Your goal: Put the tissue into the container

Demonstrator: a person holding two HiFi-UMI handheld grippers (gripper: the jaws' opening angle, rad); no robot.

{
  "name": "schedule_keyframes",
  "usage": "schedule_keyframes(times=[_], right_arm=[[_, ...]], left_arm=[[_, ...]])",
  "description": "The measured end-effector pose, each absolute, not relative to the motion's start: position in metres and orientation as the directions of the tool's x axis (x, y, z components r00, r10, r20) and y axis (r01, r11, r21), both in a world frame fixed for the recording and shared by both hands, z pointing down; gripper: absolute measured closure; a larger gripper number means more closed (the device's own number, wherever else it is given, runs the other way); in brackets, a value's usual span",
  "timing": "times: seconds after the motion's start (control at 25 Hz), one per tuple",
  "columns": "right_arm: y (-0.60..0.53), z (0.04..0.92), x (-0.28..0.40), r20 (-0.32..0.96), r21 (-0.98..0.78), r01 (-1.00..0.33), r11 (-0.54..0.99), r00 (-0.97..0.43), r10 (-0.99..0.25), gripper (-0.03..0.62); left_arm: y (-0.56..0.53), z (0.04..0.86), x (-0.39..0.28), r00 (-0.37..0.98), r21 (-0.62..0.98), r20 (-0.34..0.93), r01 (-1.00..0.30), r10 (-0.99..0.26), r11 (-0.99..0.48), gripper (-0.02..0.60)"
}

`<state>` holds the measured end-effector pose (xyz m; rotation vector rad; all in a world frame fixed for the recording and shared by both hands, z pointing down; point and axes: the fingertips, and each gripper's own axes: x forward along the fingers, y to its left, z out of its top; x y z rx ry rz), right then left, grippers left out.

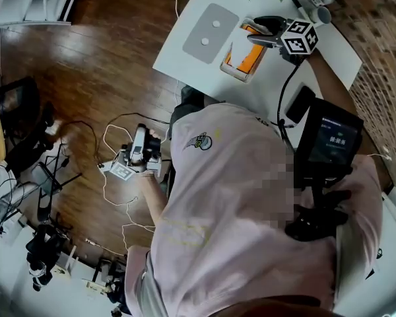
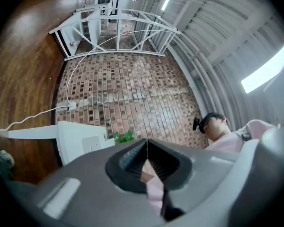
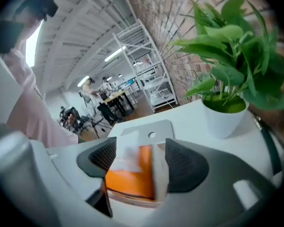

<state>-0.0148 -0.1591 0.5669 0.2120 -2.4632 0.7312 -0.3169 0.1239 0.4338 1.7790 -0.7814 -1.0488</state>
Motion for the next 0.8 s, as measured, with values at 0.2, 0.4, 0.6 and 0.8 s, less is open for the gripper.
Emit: schedule_keyframes(times=[0.2,0.4,0.6,0.8], right_arm=[[-0.167,0.559,0.016,0.603,-0.346,-0.395,0.851,-0.789,-0.122,0.258],[-0.159,0.506,0.095,0.458,-0.291,-0.780,0.553,-0.622,-0.636,0.392],[-0.078,0.511,0.132,0.417,-0.270,-0.951,0.151,-0.257,-0.872,0.408],[-0.060,0.501,0.159,0.299,-0.155,-0.976,0.155,-0.196,-0.934,0.408]], left_arm=[[0.097,0.452,-0.301,0.534,0.921,-0.291,-0.069,-0.794,-0.384,0.580],[0.043,0.463,-0.258,0.654,0.901,-0.234,-0.132,-0.720,-0.413,0.580],[-0.040,0.465,-0.179,0.821,0.869,-0.190,-0.114,-0.538,-0.482,0.580],[-0.069,0.491,-0.081,0.939,0.739,0.015,-0.243,-0.345,-0.628,0.580]])
